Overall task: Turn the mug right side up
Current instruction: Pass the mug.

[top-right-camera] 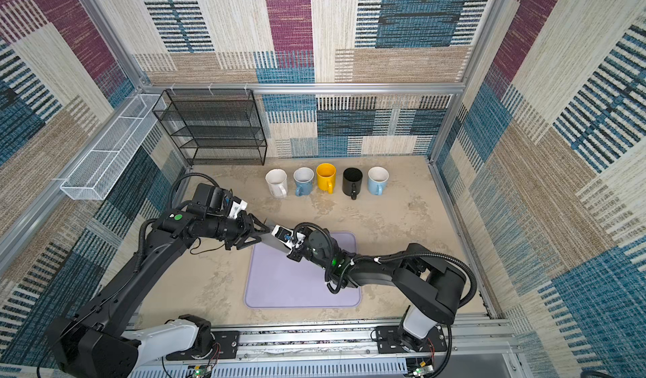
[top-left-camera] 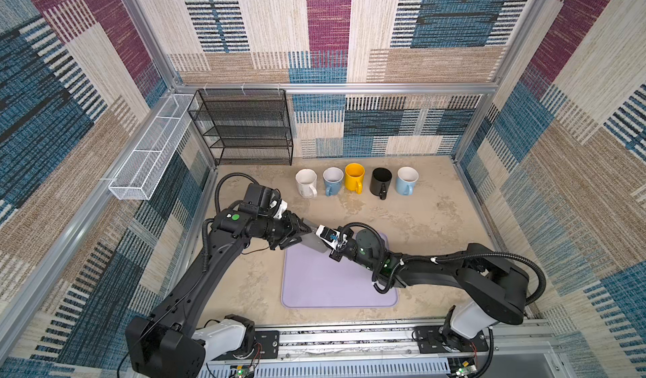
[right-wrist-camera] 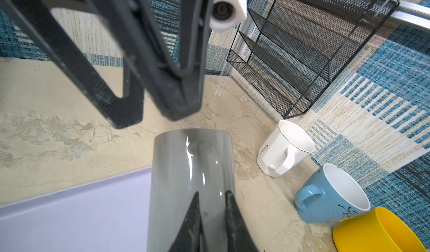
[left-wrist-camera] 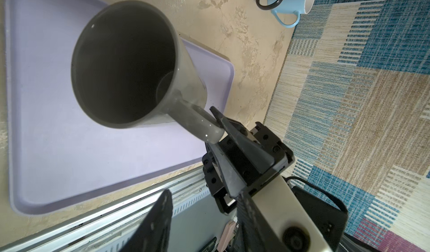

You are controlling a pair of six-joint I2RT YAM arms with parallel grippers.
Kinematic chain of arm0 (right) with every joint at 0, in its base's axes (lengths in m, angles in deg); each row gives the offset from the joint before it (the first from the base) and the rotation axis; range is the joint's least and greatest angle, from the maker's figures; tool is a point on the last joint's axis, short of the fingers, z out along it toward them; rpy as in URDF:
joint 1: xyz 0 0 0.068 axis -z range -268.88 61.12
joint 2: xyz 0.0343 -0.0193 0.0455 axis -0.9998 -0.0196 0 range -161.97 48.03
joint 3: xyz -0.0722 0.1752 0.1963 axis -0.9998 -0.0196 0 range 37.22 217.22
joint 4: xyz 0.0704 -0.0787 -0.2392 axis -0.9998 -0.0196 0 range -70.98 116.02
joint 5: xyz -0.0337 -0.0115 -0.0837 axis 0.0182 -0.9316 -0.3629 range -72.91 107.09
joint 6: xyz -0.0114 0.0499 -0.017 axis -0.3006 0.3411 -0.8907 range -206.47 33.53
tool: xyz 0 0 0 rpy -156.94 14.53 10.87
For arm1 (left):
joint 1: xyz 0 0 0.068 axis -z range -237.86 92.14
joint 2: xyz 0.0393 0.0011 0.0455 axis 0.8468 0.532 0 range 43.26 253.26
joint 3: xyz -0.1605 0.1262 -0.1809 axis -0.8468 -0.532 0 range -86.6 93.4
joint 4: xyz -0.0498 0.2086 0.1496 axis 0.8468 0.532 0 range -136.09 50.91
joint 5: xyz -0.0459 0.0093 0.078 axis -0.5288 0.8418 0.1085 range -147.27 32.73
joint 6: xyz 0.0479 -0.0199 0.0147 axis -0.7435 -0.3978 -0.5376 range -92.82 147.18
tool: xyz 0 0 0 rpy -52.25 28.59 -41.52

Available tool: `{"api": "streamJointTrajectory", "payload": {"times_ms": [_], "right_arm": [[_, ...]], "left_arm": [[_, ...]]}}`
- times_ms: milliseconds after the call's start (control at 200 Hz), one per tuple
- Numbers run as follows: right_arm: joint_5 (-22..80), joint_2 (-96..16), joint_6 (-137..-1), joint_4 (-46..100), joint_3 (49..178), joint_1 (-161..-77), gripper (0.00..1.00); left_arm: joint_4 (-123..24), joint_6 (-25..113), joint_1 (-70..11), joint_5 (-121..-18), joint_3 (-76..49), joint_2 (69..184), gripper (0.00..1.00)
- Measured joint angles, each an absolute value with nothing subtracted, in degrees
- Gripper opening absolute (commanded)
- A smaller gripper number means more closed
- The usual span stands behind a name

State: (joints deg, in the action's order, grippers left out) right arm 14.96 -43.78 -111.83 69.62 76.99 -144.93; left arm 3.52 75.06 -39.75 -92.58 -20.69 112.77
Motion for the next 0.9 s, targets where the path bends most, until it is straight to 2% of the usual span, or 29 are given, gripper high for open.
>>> {"api": "streamJointTrajectory", "payload": {"times_ms": [606,902], "right_arm": [[10.4,-44.1,-118.9,68.2,77.2,-150.1,0.00],[8.8,-44.3,-120.6,69.9,76.8,-152.0,0.00]], "left_arm": [[4.5,80.7,-40.6,-94.2,-24.2,113.6,0.49],[1.6,85.1,-41.6,-95.4,-27.7,113.1,0.46]]}}
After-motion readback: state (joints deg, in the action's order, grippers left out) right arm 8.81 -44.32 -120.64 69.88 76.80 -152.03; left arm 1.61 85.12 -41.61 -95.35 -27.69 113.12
